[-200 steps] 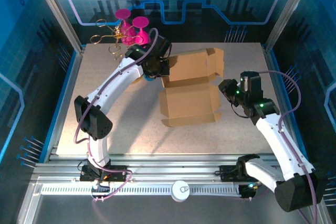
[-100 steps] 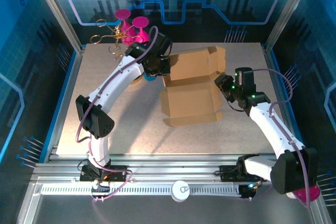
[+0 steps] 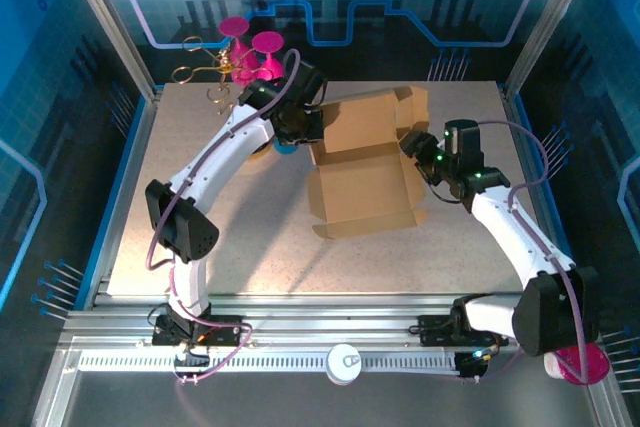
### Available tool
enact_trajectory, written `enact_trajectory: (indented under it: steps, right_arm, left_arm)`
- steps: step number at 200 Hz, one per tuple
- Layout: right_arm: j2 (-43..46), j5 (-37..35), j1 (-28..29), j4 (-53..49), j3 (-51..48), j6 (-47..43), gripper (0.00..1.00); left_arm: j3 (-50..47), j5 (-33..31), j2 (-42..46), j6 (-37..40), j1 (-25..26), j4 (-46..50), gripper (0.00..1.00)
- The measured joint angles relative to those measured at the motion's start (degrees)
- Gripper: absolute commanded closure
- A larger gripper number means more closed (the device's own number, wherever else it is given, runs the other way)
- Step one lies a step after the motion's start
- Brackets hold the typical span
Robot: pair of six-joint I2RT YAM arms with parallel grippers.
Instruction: Fold the paper box
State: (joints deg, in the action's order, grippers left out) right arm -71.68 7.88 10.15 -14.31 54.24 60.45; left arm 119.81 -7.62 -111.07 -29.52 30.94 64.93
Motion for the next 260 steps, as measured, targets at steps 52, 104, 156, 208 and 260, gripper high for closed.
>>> enact_trajectory:
  steps: [52, 104, 156, 208, 260]
  right_arm:
    - [-1.22, 3.50, 0.46, -0.04, 0.48, -3.06, 0.45]
    - [-5.35, 6.25, 0.94, -3.30, 5.53, -7.65, 0.54]
    - [-6.84, 6.34, 1.60, -11.80, 12.28, -16.65, 0.46]
    - [3.93, 12.63, -2.71, -11.02, 13.27, -26.01, 0.42]
    - [10.01, 24.81, -16.04, 5.07, 11.98, -22.71, 0.48]
  left_arm:
    - [0.59, 0.02, -0.81, 0.00, -0.52, 0.46, 1.00]
    - [1.07, 0.00, -0.96, 0.00, -0.90, 0.90, 1.00]
    - [2.38, 0.44, -1.51, 0.02, -1.18, 1.77, 1.00]
    - [3.98, 4.52, -1.51, 1.25, -2.78, 2.10, 1.00]
    - [4.24, 7.82, -1.62, 4.79, -5.31, 2.75, 1.00]
